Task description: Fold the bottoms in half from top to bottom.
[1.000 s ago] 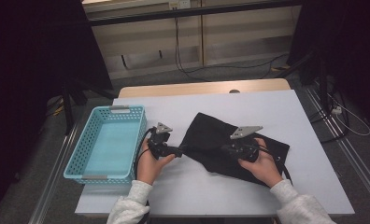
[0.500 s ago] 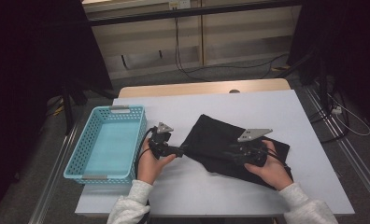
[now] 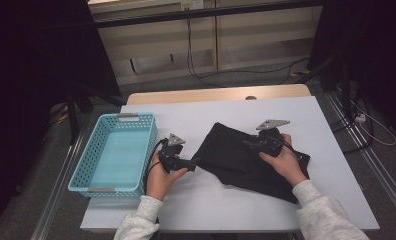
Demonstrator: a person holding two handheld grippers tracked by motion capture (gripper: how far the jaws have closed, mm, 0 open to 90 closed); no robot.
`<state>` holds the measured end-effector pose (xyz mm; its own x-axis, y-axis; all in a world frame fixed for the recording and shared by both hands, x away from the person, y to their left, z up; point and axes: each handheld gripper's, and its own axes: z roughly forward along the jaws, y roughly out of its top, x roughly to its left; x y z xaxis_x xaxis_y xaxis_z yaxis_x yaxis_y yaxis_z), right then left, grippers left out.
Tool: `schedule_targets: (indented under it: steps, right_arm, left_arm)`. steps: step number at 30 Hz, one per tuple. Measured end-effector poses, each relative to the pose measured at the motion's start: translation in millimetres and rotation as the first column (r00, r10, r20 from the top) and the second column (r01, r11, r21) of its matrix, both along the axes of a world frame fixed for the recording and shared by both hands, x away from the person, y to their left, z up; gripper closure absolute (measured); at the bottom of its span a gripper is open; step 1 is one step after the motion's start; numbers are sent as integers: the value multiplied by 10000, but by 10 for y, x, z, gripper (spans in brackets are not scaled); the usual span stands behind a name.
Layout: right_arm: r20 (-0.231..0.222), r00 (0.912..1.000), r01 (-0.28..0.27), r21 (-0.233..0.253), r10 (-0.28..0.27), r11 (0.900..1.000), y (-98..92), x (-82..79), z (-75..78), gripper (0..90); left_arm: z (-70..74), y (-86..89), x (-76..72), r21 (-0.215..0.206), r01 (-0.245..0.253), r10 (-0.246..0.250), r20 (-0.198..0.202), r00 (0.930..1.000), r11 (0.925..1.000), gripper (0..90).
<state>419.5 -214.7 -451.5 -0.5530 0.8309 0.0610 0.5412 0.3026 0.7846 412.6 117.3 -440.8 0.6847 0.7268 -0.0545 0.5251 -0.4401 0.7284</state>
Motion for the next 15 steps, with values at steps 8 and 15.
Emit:
schedule_targets:
  steps: [8,15]
  right_arm:
    - [-397,9975,-581,-74,577,9983,26,46,-28,893]
    - [352,9969,-698,-67,700,9975,70,75,183,894]
  left_arm:
    - [1,11,-2,-106,-99,99,50,9999,9999,147]
    - [2,15,2,-136,-84,84,27,10000,9999,147]
